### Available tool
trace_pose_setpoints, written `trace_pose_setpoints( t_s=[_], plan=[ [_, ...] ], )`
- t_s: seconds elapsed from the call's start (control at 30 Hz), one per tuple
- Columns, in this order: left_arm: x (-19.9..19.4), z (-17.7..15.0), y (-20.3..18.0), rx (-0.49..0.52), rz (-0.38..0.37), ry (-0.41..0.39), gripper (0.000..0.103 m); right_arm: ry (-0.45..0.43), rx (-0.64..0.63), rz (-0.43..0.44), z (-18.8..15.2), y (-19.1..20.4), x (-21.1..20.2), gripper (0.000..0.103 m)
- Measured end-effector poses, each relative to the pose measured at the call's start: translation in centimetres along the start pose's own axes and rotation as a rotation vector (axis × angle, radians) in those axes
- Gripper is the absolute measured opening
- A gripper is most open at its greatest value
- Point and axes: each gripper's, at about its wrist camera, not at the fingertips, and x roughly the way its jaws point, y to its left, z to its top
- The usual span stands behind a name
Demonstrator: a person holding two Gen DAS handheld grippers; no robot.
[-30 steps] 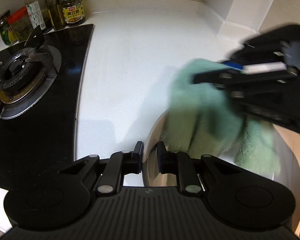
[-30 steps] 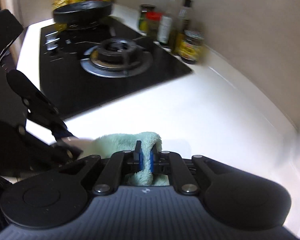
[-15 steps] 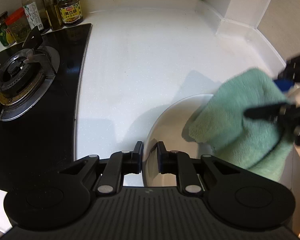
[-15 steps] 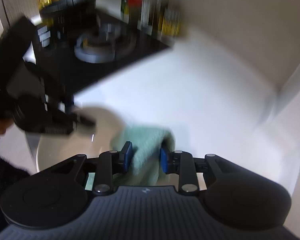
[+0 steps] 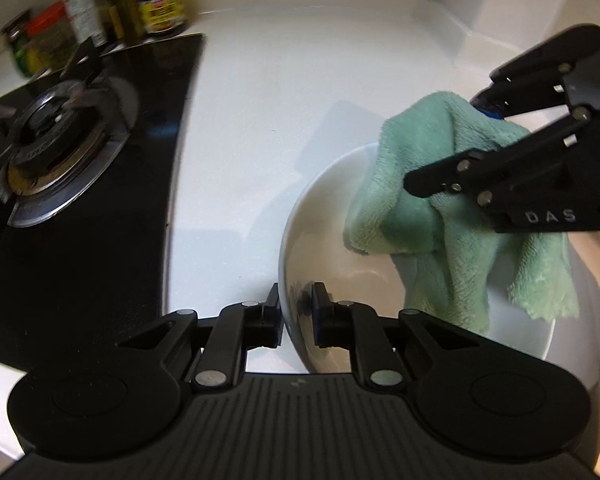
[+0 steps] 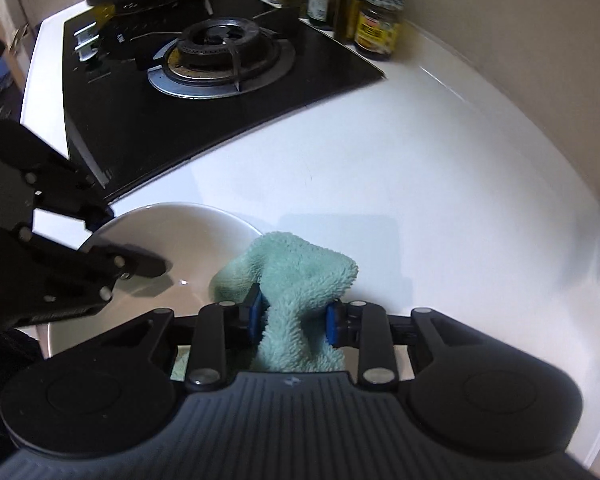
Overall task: Clean bowl
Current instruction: 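Hold the bowl with the left tool while the right tool wipes around the rim, then grip the bowl rim with the left tool while the right tool scrubs the inner wall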
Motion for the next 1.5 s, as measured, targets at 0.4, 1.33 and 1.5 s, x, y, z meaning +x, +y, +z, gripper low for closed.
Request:
trace_pose_setpoints(
  t_s=[0.4,1.33,1.5],
  plan=[
    [1.3,4.8,-1.5,0.407,-0.066,0.086,0.017,-0.037,-0.155,-0.055,-3.0,1.3,-2.2,0.021],
    [2.9,6.1,0.1,-0.168,0.053,0.023,0.030,-0.133,0.548,-0.014,-7.0,1.6,-6.0,0.021],
    [2.6,6.7,-1.0,0.166,-0.014,0.110,0.018,-0.042,0.134,-0.043,-3.9,-0.4,-5.0,0.021]
  ],
)
